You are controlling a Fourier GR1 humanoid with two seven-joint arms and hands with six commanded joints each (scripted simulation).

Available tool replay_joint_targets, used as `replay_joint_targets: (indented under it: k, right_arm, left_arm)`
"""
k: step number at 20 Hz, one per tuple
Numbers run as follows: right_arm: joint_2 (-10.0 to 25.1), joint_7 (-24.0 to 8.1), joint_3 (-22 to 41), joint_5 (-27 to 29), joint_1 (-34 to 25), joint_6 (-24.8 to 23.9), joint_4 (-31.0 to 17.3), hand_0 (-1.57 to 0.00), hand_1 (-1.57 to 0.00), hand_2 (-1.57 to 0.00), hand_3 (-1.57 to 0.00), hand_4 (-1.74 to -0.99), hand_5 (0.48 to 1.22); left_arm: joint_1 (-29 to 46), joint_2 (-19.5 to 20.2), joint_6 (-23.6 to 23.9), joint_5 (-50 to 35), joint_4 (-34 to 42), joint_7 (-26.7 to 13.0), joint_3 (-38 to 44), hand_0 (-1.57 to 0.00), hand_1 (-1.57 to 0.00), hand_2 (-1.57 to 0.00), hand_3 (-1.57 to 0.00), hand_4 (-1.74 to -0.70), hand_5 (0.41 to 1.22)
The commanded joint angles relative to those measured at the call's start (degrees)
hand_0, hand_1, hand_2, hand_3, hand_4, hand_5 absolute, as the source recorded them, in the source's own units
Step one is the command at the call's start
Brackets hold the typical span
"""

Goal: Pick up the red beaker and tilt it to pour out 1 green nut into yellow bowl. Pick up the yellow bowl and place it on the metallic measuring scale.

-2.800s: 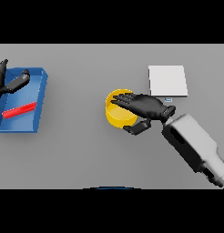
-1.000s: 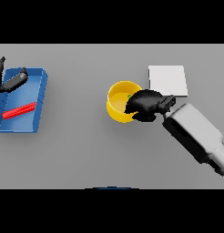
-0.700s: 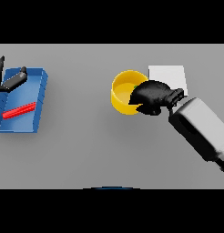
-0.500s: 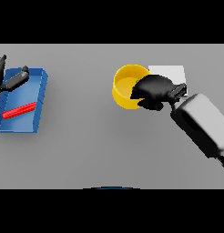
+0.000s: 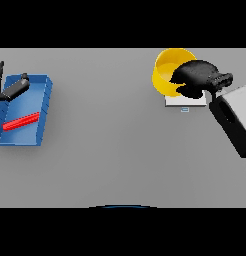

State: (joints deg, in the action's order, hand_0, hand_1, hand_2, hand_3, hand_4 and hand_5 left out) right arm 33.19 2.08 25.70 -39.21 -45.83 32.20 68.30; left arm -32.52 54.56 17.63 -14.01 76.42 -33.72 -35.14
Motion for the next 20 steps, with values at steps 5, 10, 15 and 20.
replay_joint_targets:
  k: [5,10,15,20]
  right_arm:
    - [0.19,3.04,-0.28,-0.52,-1.85,-4.83,-9.91,-1.57,-1.57,-1.57,-1.17,-1.720,1.221]
    - [-0.61,4.23,0.14,-1.37,-2.39,-8.75,-18.50,-1.57,-1.57,-1.57,-1.31,-1.723,1.221]
    - [-3.10,5.96,0.80,-1.74,-4.31,-12.46,-25.71,-1.57,-1.55,-1.57,-1.46,-1.726,1.221]
    - [-4.03,7.07,1.19,-1.83,-5.63,-15.57,-31.66,-1.57,-1.46,-1.57,-1.50,-1.724,1.221]
  left_arm:
    - [0.33,0.63,0.68,-0.08,0.60,-1.23,-0.32,0.00,0.00,0.00,0.00,-0.83,0.774]
    - [0.75,0.73,0.86,-0.09,0.66,-1.20,-0.49,0.00,0.00,0.00,0.00,-0.82,0.756]
    - [0.21,0.85,0.86,-0.32,-0.01,-0.88,-1.40,0.00,0.00,0.00,0.00,-0.80,0.737]
    - [0.09,1.25,1.22,-0.96,0.52,-0.88,-1.57,0.00,0.00,0.00,0.00,-0.81,0.734]
